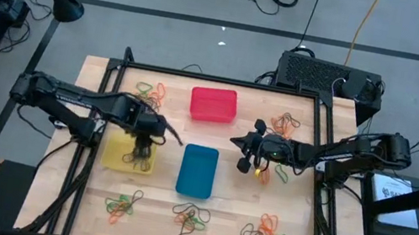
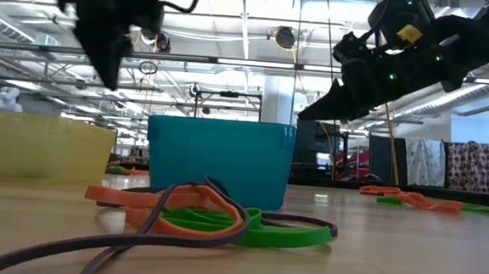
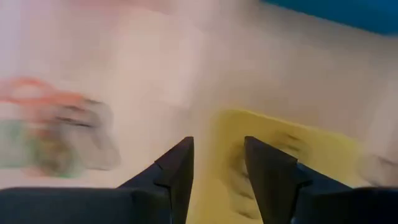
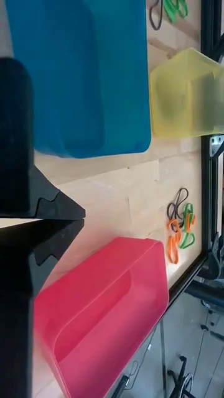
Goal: Sort rubber bands into baskets
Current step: Put the purple rubber band into the yellow bin
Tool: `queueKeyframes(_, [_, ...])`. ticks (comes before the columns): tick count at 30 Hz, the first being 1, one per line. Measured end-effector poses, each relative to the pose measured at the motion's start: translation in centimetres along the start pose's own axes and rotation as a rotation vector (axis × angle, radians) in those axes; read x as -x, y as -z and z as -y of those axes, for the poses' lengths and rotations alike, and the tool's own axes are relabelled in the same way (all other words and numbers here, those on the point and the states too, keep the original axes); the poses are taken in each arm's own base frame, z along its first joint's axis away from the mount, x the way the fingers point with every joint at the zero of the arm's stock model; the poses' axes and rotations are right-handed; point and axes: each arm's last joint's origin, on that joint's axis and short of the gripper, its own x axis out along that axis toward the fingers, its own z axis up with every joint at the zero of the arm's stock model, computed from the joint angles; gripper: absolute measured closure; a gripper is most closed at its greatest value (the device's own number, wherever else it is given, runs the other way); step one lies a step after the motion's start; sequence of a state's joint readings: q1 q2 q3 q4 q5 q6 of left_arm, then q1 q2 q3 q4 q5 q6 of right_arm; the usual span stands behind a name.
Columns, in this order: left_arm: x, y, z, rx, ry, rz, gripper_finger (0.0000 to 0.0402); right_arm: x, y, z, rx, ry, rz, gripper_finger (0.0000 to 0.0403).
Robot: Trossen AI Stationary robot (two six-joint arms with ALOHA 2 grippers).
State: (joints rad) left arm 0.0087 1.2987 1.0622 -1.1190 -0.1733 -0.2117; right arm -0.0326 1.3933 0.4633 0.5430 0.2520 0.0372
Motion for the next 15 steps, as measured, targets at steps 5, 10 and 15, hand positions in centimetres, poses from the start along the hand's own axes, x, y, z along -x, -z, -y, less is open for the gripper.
queueKeyframes(5, [-1.4, -1.0, -4.7, 0.068, -0.056, -0.009, 0.0252, 0.0, 0.0, 0.0, -0.003, 0.0, 0.003, 0.0403])
queueKeyframes(10, [-3.5, -0.9, -10.4, 0.187, -0.073, -0.09, 0.0252, 0.0, -0.1, -0.2, 0.011, -0.05, 0.006, 0.0403])
queueKeyframes(15, [-6.4, -0.5, -13.1, 0.233, 0.08, -0.139, 0.0252, 0.0, 0.0, -0.2, 0.026, -0.05, -0.003, 0.0403])
